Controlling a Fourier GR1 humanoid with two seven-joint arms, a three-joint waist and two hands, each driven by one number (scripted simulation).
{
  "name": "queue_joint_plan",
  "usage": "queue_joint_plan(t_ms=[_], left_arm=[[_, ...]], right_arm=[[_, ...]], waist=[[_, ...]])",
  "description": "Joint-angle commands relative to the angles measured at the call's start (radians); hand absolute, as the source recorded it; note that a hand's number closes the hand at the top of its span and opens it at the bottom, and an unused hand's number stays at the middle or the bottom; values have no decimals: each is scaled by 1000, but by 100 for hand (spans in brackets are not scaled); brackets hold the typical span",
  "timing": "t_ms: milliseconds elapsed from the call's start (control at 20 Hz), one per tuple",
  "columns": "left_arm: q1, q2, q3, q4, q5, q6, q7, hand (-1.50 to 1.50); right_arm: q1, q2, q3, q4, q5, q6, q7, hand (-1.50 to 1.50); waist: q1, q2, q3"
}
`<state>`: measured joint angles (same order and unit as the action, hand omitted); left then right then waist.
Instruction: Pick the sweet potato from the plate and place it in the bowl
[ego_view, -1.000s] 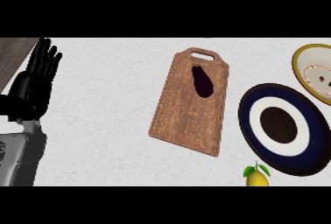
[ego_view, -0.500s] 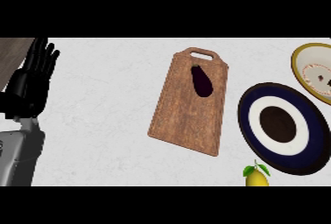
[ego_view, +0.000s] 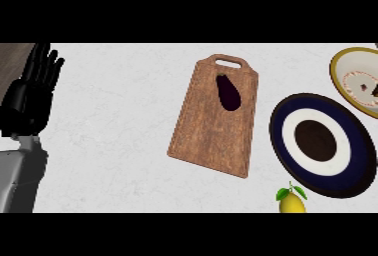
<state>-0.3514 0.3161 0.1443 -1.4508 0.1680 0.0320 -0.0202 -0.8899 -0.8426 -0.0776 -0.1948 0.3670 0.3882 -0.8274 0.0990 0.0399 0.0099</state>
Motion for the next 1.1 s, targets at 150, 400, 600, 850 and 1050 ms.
queue_joint_plan(t_ms=[150, 400, 600, 850, 1050], left_arm=[[-6, -14, -5, 2, -8, 15, -1, 0], [6, -20, -1, -17, -3, 18, -8, 0], [1, -15, 4, -2, -3, 10, -24, 0], [4, -21, -4, -14, -1, 10, -16, 0], [10, -22, 3, -18, 1, 15, -23, 0]], right_arm=[[-49, -63, -126, 91, -120, 93, 19, -150], [-39, -142, -187, 124, -180, 148, 60, -150], [-48, -171, -222, 133, -216, 187, 97, -150], [-24, -191, -244, 132, -240, 209, 118, -150], [-8, -208, -258, 123, -255, 241, 128, -150]], waist=[[-2, 12, 2], [-4, 16, 7], [-7, 24, 8], [-5, 29, 15], [-10, 28, 18]])
